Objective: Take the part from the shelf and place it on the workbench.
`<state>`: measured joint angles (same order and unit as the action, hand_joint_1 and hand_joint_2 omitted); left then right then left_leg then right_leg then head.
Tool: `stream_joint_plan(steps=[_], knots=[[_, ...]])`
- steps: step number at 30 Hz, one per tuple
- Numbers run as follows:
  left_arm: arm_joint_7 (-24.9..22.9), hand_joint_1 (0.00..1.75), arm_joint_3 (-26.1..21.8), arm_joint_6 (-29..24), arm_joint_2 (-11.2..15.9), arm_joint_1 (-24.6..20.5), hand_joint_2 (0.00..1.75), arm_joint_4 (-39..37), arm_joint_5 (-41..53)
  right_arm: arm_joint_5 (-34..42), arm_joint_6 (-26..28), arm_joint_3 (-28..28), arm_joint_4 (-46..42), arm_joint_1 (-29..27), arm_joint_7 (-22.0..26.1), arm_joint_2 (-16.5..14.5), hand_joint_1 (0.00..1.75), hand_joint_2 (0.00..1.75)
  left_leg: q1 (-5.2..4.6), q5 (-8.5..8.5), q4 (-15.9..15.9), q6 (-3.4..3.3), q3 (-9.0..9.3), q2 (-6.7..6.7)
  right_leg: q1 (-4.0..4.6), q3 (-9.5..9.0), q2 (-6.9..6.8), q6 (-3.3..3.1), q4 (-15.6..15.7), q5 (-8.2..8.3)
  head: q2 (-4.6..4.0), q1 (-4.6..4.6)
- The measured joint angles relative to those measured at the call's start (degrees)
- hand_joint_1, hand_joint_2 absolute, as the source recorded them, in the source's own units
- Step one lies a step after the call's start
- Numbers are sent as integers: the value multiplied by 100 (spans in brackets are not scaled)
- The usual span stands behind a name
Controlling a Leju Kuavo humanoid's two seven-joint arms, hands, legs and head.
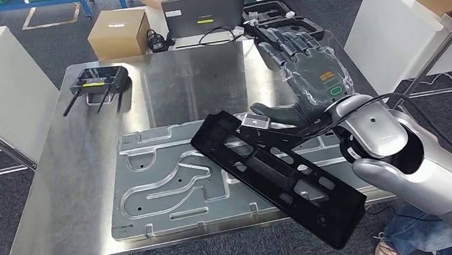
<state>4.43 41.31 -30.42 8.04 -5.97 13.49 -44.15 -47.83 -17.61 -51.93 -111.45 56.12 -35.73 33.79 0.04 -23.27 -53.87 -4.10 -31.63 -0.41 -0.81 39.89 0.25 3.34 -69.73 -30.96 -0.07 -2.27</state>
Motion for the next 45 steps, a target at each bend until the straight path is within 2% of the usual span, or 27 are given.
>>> stream_joint_plan(steps=[1, 2, 4, 6, 7, 10, 11, 13, 15, 16, 17, 18, 20, 22, 25, 26, 28, 30, 31, 32, 33, 35, 37, 40, 42, 43, 45], knots=[[7, 0, -11, -23, -1, 5, 0, 0, -26, -7, 2, -1, 1, -10, 13, -2, 0, 0, -2, -2, -3, -1, 0, -4, -1, 103, 0, 6, -200, -30, 0, 0], [8, 0, -22, -40, -1, 8, 0, 0, -47, -8, 2, -1, 1, -14, 26, -4, 0, 0, -2, -4, -6, 1, 4, -8, -1, 93, 0, 5, -163, 53, 0, 0], [8, 0, -35, -60, -4, 7, 0, 0, -75, -11, 5, -1, 1, -2, 46, -9, 0, 0, 0, -17, -13, 17, 20, -18, -1, -237, -1, -18, 547, 453, 0, 0], [9, 0, -49, -81, -6, 1, 0, 0, -100, -13, 14, -1, 1, 21, 62, -18, 0, 0, -25, -42, -34, 60, 15, -21, 11, -591, -2, -54, 1306, 734, 0, -1], [9, 0, -56, -91, -6, 0, 0, 0, -110, -13, 17, -1, 1, 29, 70, -24, 0, 0, -35, -49, -41, 84, 5, -21, 20, -670, -2, -72, 1489, 779, 0, -2], [-4, 0, -62, -130, -10, 3, 0, 0, -114, -10, 21, -1, 1, 44, 93, -37, 0, 0, -28, -63, -56, 164, -21, -18, 27, -667, -6, -145, 1542, 797, 0, -4], [-16, 0, -62, -145, -14, 2, 0, 0, -112, -9, 21, 0, 1, 56, 100, -42, 0, 0, -20, -133, -143, 198, -56, -13, 18, -667, -12, -178, 1554, 811, 0, -6], [-54, 0, -63, -174, -20, 1, 0, 0, -110, 1, 19, -1, 2, 79, 108, -54, 0, 0, 6, -459, -673, 269, -278, -3, 1, -661, -24, -229, 1569, 833, 0, -10], [-82, 0, -63, -192, -27, 9, 0, 0, -110, 24, 15, -4, 5, 84, 113, -58, 0, 0, 30, -833, -1485, 317, -627, 0, 1, -644, -27, -247, 1568, 841, 0, -14], [-86, 0, -63, -197, -33, 16, 0, 0, -110, 35, 13, -7, 8, 83, 115, -60, 0, 0, 39, -907, -1739, 331, -735, 0, 2, -638, -27, -249, 1567, 845, 0, -15], [-86, 0, -63, -199, -40, 20, 0, 0, -110, 43, 13, -9, 9, 83, 117, -61, 0, 0, 49, -872, -1772, 337, -738, 1, 2, -635, -27, -247, 1567, 849, 0, -15], [-86, 0, -63, -201, -45, 19, 0, 0, -110, 46, 13, -11, 10, 85, 121, -62, 0, 0, 57, -732, -1551, 337, -622, 2, 1, -635, -26, -243, 1566, 854, 0, -15], [-86, 0, -63, -203, -49, 7, 0, 0, -114, 49, 15, -12, 11, 98, 128, -68, 0, 0, 60, -362, -679, 313, -187, 4, 8, -637, -25, -216, 1564, 868, -1, -15], [-83, 0, -65, -207, -52, -3, 0, 0, -138, 55, 20, -12, 13, 118, 136, -75, 0, 0, 38, -170, -113, 258, 66, -1, 24, -621, -22, -169, 1559, 891, -1, -10], [-69, 0, -93, -227, -59, 1, 0, 0, -218, 77, 34, -14, 20, 133, 152, -82, 0, 0, 13, -110, -41, 152, 57, -6, 14, -592, -20, -80, 1564, 922, 0, -2], [-67, 0, -110, -237, -61, -1, 0, 0, -241, 86, 44, -14, 25, 134, 156, -85, 0, 0, 16, -79, -25, 108, 55, -4, 5, -566, -20, -52, 1510, 870, 0, 3], [-67, 0, -146, -256, -66, -10, 0, 0, -275, 98, 62, -14, 34, 140, 159, -87, 0, 0, 30, -20, 5, 29, 39, 1, -10, -390, -19, -8, 1073, 553, -1, 12], [-68, 0, -170, -280, -71, -6, 0, 0, -310, 103, 73, -20, 50, 138, 159, -88, 0, 0, 19, 11, 1, -6, -6, 2, -10, -78, -19, 21, 252, 110, -1, 19], [-74, 0, -180, -293, -74, 0, 0, 0, -321, 105, 77, -28, 60, 133, 159, -88, 0, 0, 14, 25, -3, -12, -28, 1, -10, 33, -19, 29, -67, -20, 0, 20], [-81, 0, -189, -306, -78, 5, 0, 0, -326, 109, 79, -37, 71, 128, 160, -88, 0, 0, 8, 39, -8, -11, -47, 1, -10, 47, -19, 29, -184, -44, 0, 21], [-91, 0, -197, -314, -83, 9, 0, 0, -327, 111, 82, -45, 81, 126, 160, -88, 0, 0, 5, 51, -13, -6, -60, -1, -10, -60, -19, 21, -52, 41, 0, 21], [-108, 0, -207, -322, -96, 9, 0, 0, -326, 113, 87, -49, 92, 130, 161, -87, 0, 0, 1, 67, -23, 9, -72, -3, -7, -534, -19, -16, 749, 364, 0, 22], [-126, 0, -211, -328, -108, 2, 0, 0, -326, 114, 102, -49, 96, 137, 163, -92, 0, 0, -21, 85, -46, 49, -102, -2, 19, -890, -18, -64, 1416, 551, 0, 20], [-154, 0, -215, -350, -127, 3, 0, 0, -324, 118, 132, -49, 108, 133, 170, -98, 0, 0, -29, 124, -58, 143, -162, -2, 42, -910, -23, -144, 1553, 605, 0, 17], [-166, 0, -217, -362, -139, 8, 0, 0, -324, 122, 153, -49, 117, 135, 170, -101, 0, 0, -9, -21, -214, 204, -238, -1, 22, -880, -42, -218, 1571, 661, -1, 14], [-168, 0, -220, -369, -142, 8, 0, 0, -324, 124, 165, -50, 120, 134, 170, -103, 0, 0, 5, -204, -462, 235, -339, 0, 10, -859, -53, -252, 1582, 690, -1, 11], [-166, 0, -227, -377, -146, 12, 0, 0, -324, 129, 180, -51, 124, 125, 172, -105, 0, 0, 33, -659, -1261, 294, -648, 5, 7, -797, -65, -285, 1582, 739, -1, 5]])
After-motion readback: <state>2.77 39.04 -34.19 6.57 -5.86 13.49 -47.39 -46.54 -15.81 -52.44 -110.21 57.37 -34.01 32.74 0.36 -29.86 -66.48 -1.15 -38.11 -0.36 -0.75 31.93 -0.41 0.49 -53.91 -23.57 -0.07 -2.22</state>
